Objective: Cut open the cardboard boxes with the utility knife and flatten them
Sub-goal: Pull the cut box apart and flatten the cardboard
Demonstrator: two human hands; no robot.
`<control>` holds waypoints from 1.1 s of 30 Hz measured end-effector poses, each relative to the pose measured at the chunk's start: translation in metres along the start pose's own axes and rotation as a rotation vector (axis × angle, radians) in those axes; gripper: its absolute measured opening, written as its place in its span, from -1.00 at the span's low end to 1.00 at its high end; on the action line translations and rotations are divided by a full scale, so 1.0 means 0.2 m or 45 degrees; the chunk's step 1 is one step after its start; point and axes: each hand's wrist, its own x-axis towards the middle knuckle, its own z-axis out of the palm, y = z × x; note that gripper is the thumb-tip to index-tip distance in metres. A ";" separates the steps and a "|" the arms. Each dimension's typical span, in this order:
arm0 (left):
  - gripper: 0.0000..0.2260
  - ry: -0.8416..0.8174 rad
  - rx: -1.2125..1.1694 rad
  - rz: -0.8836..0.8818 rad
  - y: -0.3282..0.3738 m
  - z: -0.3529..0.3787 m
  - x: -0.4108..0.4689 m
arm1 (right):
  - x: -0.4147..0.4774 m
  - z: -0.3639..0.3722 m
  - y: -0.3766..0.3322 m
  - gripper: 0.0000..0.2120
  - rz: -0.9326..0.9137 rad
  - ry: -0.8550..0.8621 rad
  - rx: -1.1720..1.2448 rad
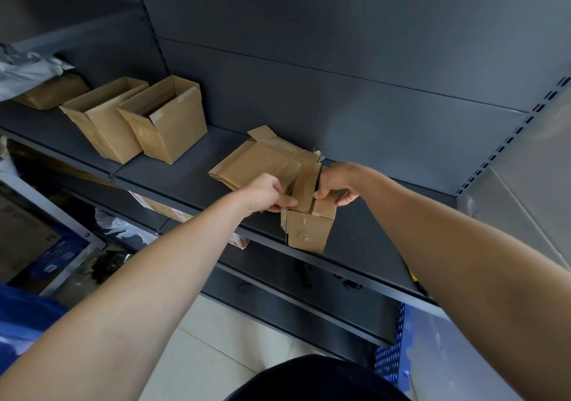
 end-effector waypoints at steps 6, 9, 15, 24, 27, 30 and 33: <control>-0.94 -0.126 -0.358 -0.012 0.01 -0.01 -0.02 | 0.00 0.01 0.01 -0.62 -0.017 0.021 0.002; -0.83 -0.072 -0.166 0.071 0.03 -0.01 -0.03 | 0.01 0.01 0.01 -0.55 -0.030 0.035 -0.006; -0.92 0.367 0.702 0.362 0.11 0.04 0.00 | 0.02 0.02 0.01 -0.53 -0.033 0.056 -0.046; -0.62 0.506 0.591 0.567 0.20 0.04 -0.01 | 0.04 0.02 0.02 -0.58 -0.038 0.044 -0.042; -0.49 0.338 0.424 0.380 0.24 0.04 -0.01 | 0.04 0.01 0.02 -0.59 -0.032 0.014 0.001; -0.13 0.028 0.434 0.105 0.20 0.10 0.00 | 0.04 -0.01 0.03 -0.62 -0.053 -0.026 0.111; -0.12 -0.012 0.361 0.008 0.19 0.12 0.02 | 0.02 -0.02 0.05 -0.68 -0.084 -0.048 0.169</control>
